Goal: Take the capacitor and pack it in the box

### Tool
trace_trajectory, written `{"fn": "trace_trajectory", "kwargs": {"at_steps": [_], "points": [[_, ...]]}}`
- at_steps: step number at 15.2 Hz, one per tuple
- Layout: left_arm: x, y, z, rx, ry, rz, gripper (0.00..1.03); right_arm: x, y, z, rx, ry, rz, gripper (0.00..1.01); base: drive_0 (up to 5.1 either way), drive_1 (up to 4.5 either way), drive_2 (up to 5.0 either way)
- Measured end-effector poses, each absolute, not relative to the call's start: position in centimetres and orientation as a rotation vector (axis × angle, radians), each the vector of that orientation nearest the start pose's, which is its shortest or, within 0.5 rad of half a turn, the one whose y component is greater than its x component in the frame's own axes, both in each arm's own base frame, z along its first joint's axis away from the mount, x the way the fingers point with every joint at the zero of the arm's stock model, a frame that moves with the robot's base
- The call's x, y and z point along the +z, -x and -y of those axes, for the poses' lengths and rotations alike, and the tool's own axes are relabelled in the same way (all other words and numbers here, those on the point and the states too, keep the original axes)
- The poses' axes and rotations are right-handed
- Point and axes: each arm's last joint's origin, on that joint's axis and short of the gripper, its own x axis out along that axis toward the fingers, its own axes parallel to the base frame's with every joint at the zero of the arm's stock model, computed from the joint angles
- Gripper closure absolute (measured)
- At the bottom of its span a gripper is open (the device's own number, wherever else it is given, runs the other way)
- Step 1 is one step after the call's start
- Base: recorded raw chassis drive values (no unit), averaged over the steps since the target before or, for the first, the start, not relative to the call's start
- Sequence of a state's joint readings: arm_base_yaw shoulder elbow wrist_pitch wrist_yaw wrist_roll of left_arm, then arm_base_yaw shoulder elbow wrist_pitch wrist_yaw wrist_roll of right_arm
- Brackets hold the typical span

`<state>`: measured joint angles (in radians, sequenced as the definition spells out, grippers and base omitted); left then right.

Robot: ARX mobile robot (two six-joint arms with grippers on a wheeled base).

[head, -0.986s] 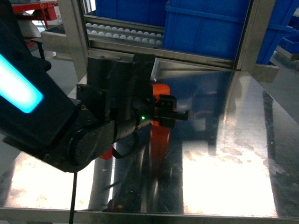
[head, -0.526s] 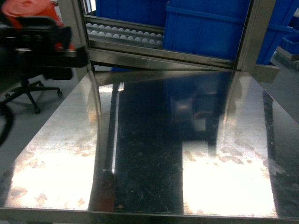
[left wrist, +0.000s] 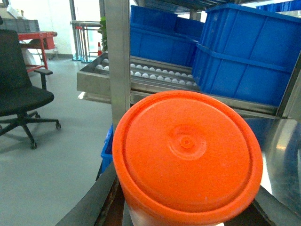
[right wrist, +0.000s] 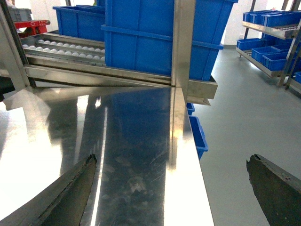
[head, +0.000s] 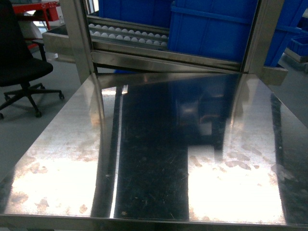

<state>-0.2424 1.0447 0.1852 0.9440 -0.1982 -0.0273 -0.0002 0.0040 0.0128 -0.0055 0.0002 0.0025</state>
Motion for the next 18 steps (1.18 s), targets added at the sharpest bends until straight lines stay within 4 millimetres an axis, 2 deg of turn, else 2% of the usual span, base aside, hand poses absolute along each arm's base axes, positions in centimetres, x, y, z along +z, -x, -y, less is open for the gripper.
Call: {"fn": "trace_trajectory", "kwargs": {"at_steps": [2,11,18], "points": [[19.0,-17.9,3.4,-0.006,0.016,-0.011,0.57,16.7,-9.7,0.0,-0.001,-0.002,0.004,0.03,0.0,0.0,0.0],[16.9,-13.7,-0.1,0.018,0.015,0.015,0.58,16.7,-9.7,0.0,-0.001,-0.002,0.003,0.03,0.0,0.0,0.0],[17.0,-12.1,0.0,0.0,0.014,0.005,0.58,16.7,-9.7,0.0,0.0,-0.002,0.003,0.03,0.0,0.0,0.0]]}}
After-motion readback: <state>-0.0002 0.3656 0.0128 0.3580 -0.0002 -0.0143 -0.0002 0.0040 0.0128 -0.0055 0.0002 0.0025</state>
